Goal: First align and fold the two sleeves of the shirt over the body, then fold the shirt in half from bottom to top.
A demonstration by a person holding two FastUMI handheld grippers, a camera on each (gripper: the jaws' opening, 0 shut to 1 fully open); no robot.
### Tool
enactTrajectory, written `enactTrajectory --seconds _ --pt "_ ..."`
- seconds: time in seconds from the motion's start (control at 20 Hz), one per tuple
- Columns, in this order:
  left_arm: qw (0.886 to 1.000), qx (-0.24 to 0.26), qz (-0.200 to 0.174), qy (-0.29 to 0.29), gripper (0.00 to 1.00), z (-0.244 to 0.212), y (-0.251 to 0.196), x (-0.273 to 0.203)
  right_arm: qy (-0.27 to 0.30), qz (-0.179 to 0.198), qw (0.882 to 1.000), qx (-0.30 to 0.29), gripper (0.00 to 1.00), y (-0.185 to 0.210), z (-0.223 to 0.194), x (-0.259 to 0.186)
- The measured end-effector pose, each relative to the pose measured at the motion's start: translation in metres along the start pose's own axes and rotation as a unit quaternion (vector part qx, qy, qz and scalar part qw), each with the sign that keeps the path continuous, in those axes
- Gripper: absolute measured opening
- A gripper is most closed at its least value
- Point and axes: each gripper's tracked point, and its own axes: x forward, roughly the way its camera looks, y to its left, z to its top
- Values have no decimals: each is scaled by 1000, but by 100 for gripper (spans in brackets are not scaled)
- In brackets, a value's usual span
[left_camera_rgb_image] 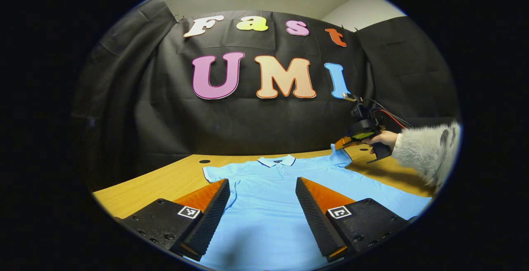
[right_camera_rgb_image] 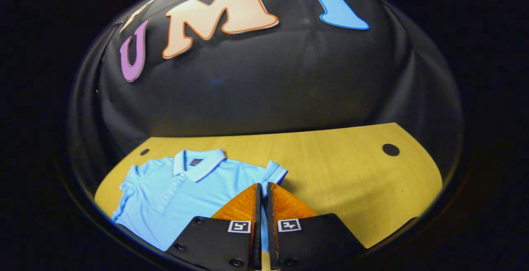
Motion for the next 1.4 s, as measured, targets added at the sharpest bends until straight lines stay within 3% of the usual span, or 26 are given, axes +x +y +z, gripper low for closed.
enactTrajectory --seconds 0.25,0.55,0.65,0.7,0.8,0.9,1.0,1.05,1.2,1.25,1.4 --pt "1000 0 0 0 95 0 0 0 16 76 997 19 9 72 -20 6" --pt "1000 -1 0 0 96 0 0 1 48 116 991 44 10 112 -46 19" --pt "1000 -1 0 0 96 0 0 0 53 134 988 57 23 121 -49 18" --pt "1000 -1 0 0 95 0 0 0 56 140 987 60 58 124 -50 16" --pt "1000 -2 6 0 95 -1 2 0 62 149 985 56 65 127 -52 10" --pt "1000 -3 11 0 95 0 3 1 63 152 986 36 97 129 -52 -1" --pt "1000 -3 8 -1 95 0 2 0 66 162 984 32 93 133 -55 -25" --pt "1000 -3 2 -2 95 1 0 1 64 173 982 36 97 138 -55 -40" --pt "1000 -4 -7 7 95 -2 0 5 38 195 980 30 98 138 -53 -89" --pt "1000 -6 -9 18 95 -5 2 8 26 194 980 22 94 131 -54 -104" --pt "999 -14 -9 43 95 -11 14 11 0 188 982 5 97 113 -59 -152"
